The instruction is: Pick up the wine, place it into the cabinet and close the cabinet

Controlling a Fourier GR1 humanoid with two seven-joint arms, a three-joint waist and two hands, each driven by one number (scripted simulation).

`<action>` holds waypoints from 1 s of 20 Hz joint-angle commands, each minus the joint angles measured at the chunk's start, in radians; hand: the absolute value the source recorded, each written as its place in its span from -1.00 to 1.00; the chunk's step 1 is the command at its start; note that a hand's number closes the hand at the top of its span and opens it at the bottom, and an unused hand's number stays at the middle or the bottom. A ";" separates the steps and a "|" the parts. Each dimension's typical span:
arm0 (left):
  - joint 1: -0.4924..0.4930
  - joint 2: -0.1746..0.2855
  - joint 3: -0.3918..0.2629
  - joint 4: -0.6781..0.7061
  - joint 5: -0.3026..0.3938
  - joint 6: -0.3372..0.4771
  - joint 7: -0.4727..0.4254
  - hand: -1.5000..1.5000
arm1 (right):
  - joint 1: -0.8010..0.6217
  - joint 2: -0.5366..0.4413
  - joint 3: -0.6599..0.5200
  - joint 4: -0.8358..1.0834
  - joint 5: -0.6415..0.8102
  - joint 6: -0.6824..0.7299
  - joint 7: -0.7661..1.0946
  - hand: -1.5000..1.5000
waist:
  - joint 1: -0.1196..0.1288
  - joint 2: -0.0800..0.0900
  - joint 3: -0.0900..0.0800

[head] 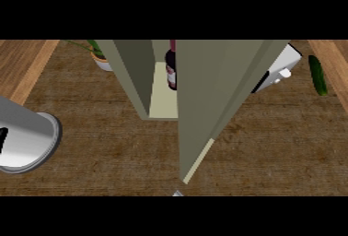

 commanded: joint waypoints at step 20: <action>-0.067 -0.103 -0.019 0.024 -0.060 0.016 0.067 -1.00 | -0.842 0.176 -0.354 0.902 -0.254 -0.058 -0.237 1.00 | 0.009 0.005 0.002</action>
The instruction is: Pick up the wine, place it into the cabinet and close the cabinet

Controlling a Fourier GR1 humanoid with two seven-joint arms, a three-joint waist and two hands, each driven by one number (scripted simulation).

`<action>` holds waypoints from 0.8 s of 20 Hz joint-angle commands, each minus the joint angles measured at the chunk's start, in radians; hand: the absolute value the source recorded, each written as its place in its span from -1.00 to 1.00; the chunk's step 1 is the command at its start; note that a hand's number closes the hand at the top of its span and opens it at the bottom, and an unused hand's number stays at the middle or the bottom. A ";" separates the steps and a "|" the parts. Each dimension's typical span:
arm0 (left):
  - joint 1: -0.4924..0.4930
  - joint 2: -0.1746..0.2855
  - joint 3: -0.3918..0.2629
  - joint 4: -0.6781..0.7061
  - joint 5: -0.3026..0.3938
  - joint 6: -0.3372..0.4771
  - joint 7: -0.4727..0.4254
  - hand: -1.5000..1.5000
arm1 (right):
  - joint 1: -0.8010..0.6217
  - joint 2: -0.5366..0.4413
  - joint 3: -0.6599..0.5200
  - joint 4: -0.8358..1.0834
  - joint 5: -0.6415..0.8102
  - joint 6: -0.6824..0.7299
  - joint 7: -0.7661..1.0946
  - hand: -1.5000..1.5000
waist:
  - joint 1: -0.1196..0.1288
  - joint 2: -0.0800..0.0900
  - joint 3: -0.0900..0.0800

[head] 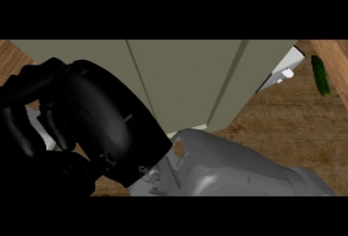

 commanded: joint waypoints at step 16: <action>-0.027 -0.045 0.031 -0.068 -0.066 0.032 0.110 -1.00 | -0.092 -0.062 -0.301 0.581 -0.053 0.287 -0.373 1.00 | -0.001 0.004 0.002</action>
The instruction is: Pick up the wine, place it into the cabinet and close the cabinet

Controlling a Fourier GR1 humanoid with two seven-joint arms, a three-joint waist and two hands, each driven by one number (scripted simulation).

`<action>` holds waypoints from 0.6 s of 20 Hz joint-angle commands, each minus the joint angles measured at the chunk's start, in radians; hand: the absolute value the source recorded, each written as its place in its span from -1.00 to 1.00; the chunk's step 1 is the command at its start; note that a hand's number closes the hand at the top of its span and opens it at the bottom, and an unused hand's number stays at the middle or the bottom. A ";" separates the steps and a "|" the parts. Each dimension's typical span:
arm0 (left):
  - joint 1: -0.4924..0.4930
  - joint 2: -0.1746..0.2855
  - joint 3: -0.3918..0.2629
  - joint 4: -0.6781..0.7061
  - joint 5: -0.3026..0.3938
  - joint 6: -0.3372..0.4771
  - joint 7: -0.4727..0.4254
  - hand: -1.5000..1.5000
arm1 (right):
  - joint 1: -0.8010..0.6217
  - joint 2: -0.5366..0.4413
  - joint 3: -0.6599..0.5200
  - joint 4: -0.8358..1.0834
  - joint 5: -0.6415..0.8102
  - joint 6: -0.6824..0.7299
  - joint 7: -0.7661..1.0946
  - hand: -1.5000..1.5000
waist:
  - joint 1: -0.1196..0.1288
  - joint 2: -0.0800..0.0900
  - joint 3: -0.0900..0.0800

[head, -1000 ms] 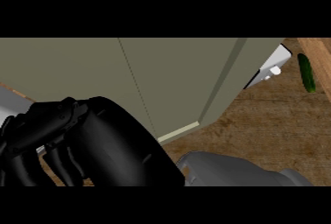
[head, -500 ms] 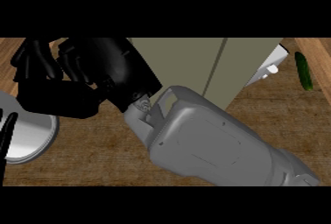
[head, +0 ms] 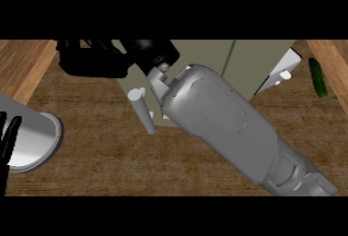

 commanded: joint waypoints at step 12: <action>-0.043 -0.018 0.025 -0.008 -0.002 0.007 0.038 -1.00 | 0.000 -0.098 -0.078 0.233 0.071 0.073 -0.143 1.00 | 0.003 0.027 0.002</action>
